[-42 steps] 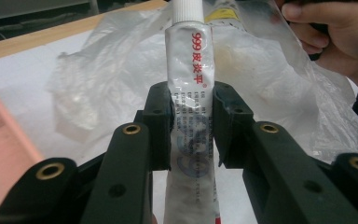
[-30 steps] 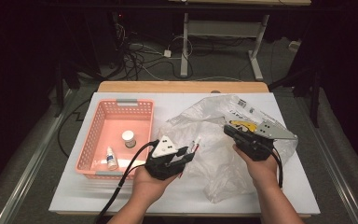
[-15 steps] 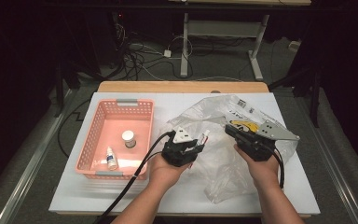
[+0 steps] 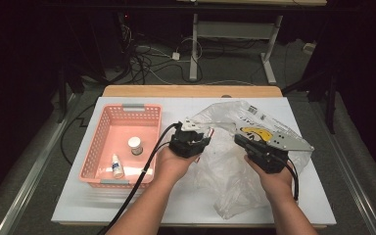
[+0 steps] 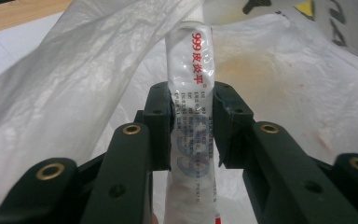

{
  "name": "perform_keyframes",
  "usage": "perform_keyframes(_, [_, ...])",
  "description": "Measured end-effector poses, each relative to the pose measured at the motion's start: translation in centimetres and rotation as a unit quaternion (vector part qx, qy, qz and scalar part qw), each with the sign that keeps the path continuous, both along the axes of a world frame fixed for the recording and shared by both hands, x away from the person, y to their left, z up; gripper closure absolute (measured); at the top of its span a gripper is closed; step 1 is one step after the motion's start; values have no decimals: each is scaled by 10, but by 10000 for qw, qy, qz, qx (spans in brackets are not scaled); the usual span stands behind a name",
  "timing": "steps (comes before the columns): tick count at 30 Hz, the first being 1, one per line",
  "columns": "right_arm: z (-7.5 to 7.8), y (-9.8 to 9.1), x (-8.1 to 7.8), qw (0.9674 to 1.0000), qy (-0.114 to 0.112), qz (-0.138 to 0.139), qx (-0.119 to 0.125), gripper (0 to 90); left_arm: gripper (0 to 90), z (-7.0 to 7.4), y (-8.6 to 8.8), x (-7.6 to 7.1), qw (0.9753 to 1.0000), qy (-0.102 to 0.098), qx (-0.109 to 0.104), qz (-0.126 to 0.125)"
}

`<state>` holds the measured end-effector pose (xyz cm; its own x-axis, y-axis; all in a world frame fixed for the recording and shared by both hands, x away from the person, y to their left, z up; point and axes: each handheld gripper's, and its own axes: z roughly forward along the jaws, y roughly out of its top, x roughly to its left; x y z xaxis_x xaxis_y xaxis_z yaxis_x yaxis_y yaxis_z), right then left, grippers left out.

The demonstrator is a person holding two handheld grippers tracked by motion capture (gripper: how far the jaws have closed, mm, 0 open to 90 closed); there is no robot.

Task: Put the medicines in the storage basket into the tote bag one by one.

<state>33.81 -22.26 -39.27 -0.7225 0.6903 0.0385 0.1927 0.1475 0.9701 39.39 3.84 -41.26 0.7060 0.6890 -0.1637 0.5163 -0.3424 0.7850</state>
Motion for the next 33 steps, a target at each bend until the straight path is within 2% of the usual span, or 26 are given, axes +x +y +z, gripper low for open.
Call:
perform_keyframes(3, [0,5,-2,10000,10,97,-10,900,687,0,0,5,10000,0,13,29])
perform_keyframes(8, [-3,11,-2,9999,8,123,-92,900,687,-7,-8,2,9998,20,136,-125])
perform_keyframes(14, [-3,11,0,9999,20,128,-44,900,686,-20,-25,-7,9990,42,256,-375])
perform_keyframes(25, [-2,5,2,9999,37,71,73,900,684,-46,-54,-4,9977,134,418,-511])
perform_keyframes(28, [-2,4,2,9999,57,47,115,900,683,-51,-61,-2,9984,99,355,-432])
perform_keyframes(30, [-2,3,3,9999,52,47,111,900,682,-53,-63,0,9982,140,360,-457])
perform_keyframes(33, [-3,2,4,9999,67,20,126,900,651,-55,-65,0,9986,170,243,-430])
